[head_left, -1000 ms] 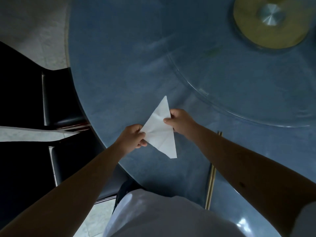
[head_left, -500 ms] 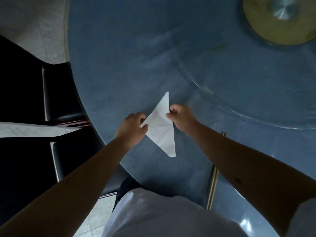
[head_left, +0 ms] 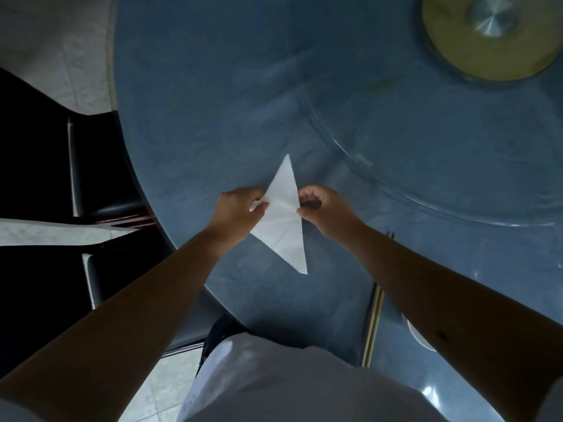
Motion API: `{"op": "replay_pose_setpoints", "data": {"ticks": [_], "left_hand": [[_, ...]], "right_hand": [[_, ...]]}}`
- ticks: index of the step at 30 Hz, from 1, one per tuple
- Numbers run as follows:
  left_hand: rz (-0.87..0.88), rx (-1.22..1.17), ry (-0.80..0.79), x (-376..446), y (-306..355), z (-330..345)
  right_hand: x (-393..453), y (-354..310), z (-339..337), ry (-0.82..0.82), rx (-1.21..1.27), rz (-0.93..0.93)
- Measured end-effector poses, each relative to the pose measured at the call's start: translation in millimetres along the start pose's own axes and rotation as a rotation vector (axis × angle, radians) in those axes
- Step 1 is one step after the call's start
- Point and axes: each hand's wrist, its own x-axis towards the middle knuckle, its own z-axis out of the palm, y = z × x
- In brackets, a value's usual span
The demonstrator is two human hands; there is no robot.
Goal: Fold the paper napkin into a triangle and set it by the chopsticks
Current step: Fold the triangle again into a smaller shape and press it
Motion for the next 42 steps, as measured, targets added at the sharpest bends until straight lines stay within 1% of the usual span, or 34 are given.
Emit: {"op": "replay_pose_setpoints", "data": {"ticks": [3, 7, 11, 15, 17, 20, 22, 26, 30, 32, 35, 38, 40, 42], "left_hand": [[0.099, -0.002, 0.042, -0.6, -0.1, -6.7], [0.238, 0.119, 0.025, 4.1, -0.6, -14.8], [0.360, 0.238, -0.004, 2.9, 0.3, -13.9], [0.446, 0.190, -0.018, -1.7, -4.2, -10.3], [0.490, 0.181, -0.036, -3.9, -7.3, -9.1], [0.541, 0.219, -0.072, -6.5, -14.1, -6.6], [0.546, 0.240, -0.087, -8.5, -19.1, -5.5], [0.531, 0.274, -0.120, -15.7, -23.4, -3.3], [0.501, 0.302, -0.142, -28.9, -27.5, -0.7], [0.489, 0.300, -0.144, -36.4, -29.8, 3.0], [0.463, 0.298, -0.094, -44.4, -31.4, 9.2], [0.405, 0.316, -0.076, -48.2, -32.3, 14.6], [0.375, 0.334, -0.097, -49.9, -31.7, 16.0], [0.351, 0.349, -0.099, -49.9, -29.9, 16.0]], "right_hand": [[1.0, 3.3, 3.9, 0.002, -0.023, 0.013], [11.0, -3.2, 3.6, -0.026, -0.042, 0.010], [27.1, -19.1, -1.0, -0.205, 0.049, 0.141], [29.7, -29.8, 0.8, -0.351, -0.002, 0.256], [30.3, -29.7, 0.5, -0.378, 0.004, 0.252], [29.5, -28.1, -1.7, -0.403, 0.057, 0.151], [27.1, -25.3, -3.5, -0.392, -0.019, 0.043], [19.8, -15.8, -6.4, -0.317, -0.367, -0.145], [8.9, -0.9, -8.3, -0.302, -0.480, -0.203], [1.7, 6.4, -9.7, -0.251, -0.525, -0.187], [-12.4, 13.1, -7.9, -0.111, -0.530, -0.143], [-33.4, 16.7, 2.7, -0.009, -0.492, -0.003], [-49.4, 21.4, 14.3, -0.006, -0.452, 0.114], [-64.8, 25.7, 28.3, -0.046, -0.469, 0.176]]}}
